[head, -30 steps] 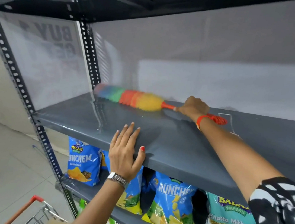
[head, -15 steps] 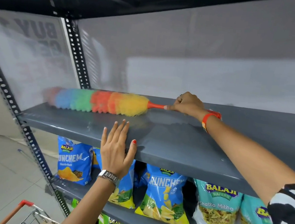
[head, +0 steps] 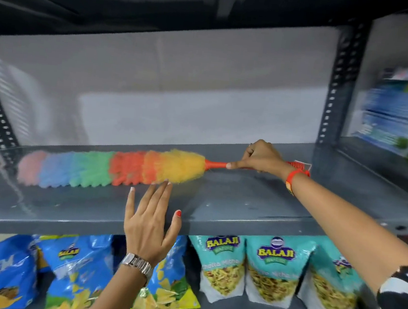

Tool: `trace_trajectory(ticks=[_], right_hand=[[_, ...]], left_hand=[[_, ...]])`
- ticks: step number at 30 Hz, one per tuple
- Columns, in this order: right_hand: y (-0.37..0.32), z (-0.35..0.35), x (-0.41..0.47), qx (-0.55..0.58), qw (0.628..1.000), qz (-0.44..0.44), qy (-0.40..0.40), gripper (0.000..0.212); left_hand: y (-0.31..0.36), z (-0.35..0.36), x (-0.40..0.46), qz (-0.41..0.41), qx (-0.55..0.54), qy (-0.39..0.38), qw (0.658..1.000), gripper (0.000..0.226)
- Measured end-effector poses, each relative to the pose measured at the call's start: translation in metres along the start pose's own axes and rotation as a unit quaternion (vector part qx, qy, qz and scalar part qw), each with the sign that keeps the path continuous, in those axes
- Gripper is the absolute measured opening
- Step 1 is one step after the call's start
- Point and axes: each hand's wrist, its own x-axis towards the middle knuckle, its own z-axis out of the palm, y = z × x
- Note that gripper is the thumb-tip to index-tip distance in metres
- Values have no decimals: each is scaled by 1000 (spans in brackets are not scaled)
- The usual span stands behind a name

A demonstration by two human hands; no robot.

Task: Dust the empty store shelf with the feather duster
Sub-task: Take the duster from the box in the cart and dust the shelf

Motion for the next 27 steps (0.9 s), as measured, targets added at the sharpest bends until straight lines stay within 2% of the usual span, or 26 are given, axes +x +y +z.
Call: trace_trajectory(ticks=[4,9,12,15,18,20,27], right_hand=[[45,-44,-24,-21,999,41,21,51],[96,-92,-45,-61,992,84,64,62],[115,-109,-49,-74,990,96,67,62],[114,-118,-49,-101,985,118,79,55],[102,-110,-39,-153,969,131,146,55],[93,-100,-33,-169,964,122,163,55],[60,-60,-22,-63,986,79,132,57]], left_hand=[[23,5,0,12,-20,6,1000,54],[58,15,0,64,-44,-28,997,55],[67,21,0,60,-41,-29,997,54],[69,23,1,51,-41,-21,998,53],[67,25,3,50,-37,-19,998,53],[67,26,3,49,-33,-21,998,53],[69,17,1,36,-47,-55,997,54]])
